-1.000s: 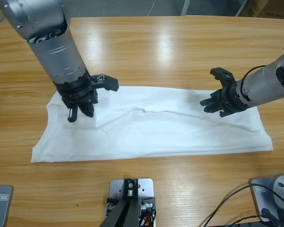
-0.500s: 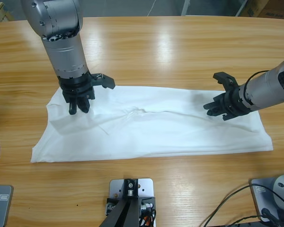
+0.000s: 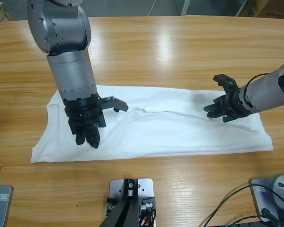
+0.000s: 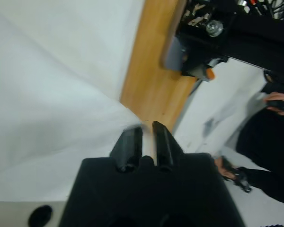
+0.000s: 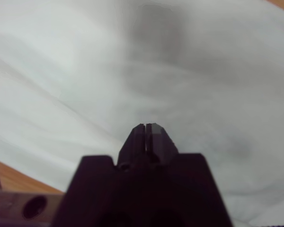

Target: Fold clothes

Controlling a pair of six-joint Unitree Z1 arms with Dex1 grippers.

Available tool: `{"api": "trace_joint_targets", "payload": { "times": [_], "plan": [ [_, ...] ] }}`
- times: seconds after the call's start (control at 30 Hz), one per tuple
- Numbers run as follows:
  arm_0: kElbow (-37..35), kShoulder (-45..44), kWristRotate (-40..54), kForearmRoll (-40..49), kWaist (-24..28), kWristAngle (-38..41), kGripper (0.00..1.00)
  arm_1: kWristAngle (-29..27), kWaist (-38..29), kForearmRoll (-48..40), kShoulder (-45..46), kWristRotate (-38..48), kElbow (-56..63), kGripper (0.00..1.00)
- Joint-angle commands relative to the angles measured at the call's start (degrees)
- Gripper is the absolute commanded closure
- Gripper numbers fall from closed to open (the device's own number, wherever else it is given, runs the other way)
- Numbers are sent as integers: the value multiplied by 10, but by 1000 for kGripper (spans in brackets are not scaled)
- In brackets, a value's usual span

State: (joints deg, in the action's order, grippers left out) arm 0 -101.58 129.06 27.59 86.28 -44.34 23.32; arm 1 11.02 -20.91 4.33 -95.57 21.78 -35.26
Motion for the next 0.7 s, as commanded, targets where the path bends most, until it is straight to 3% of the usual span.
{"api": "trace_joint_targets", "payload": {
  "times": [0.03,0.17,0.27,0.4,0.47,0.57,0.7],
  "plan": [
    [45,1,-23,1,-5,19,368,7,8,-22,6,-4,33,1000],
    [44,-5,-55,-14,5,11,363,8,9,-21,13,-3,36,1000],
    [64,-42,-128,-62,47,13,368,8,8,-22,17,-3,42,1000],
    [194,-136,-289,-236,109,-19,364,8,9,-25,22,-3,50,1000],
    [269,-163,-358,-320,115,-40,276,8,9,-27,24,-3,54,1000],
    [365,-178,-441,-444,115,-49,276,8,9,-33,22,-3,61,1000],
    [388,-162,-467,-504,115,-43,276,8,10,-36,21,-3,63,1000]
  ]
}}
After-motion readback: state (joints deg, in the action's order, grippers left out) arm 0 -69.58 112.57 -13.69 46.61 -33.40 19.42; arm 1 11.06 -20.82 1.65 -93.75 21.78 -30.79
